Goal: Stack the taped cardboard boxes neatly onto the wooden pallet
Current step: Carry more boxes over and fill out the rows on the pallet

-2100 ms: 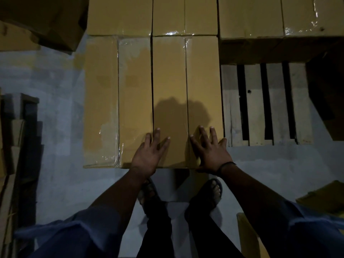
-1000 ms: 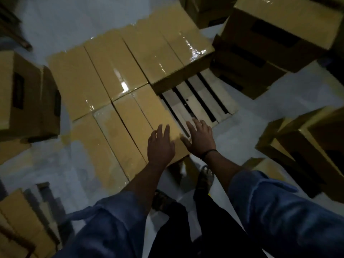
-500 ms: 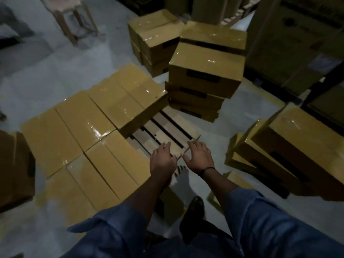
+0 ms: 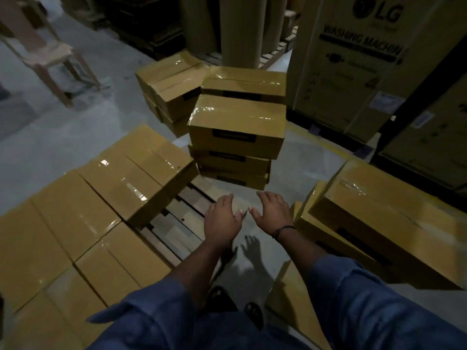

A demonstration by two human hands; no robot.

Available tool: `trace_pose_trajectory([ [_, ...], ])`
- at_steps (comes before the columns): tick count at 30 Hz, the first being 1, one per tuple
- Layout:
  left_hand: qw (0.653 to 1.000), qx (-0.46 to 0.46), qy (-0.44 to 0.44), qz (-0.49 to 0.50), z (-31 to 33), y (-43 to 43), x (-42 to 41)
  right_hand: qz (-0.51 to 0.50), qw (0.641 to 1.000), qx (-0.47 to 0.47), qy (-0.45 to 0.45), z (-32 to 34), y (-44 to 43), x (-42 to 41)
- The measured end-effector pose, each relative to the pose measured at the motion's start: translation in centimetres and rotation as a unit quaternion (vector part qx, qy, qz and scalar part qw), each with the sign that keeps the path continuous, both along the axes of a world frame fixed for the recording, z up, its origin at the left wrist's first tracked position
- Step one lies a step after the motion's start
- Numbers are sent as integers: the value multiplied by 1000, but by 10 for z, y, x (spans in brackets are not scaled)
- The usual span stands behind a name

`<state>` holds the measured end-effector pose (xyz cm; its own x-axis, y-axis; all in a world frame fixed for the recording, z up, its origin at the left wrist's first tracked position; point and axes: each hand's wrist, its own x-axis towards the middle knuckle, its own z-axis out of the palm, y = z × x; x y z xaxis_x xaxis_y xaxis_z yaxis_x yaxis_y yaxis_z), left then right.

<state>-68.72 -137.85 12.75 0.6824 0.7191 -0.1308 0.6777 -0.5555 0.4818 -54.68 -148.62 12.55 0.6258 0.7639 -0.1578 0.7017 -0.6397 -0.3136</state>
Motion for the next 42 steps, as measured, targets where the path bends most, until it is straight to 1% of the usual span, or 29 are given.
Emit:
trace_pose_trajectory([
  [5,1000,-2,14,-4,-5,30,50,4,1000,-2,0,-1,29,49],
  [12,1000,-16,5,8,-7,94,135,-1,1000,-13,-2,0,93,146],
  [15,1000,-12,-6,19,-3,124,169,-2,1000,3,-19,7,122,183],
  [19,999,-12,-25,42,9,161,204,3,999,-7,-33,19,161,225],
  [27,992,-30,-65,101,9,220,268,60,996,-9,-65,30,240,302],
  [31,989,-67,-54,124,-5,242,309,88,994,-23,-61,25,282,348],
  [33,984,-85,-55,148,-18,252,330,112,991,-31,-60,19,307,372],
  [36,974,-86,-61,201,-42,270,366,158,984,-53,-55,3,349,413],
  [38,961,-113,-43,250,-49,284,392,187,979,-68,-44,-8,377,440],
  [40,941,-155,-6,302,-50,298,415,224,969,-95,-40,-17,405,464],
  [42,928,-169,0,333,-57,309,435,270,954,-125,-45,-27,433,486],
])
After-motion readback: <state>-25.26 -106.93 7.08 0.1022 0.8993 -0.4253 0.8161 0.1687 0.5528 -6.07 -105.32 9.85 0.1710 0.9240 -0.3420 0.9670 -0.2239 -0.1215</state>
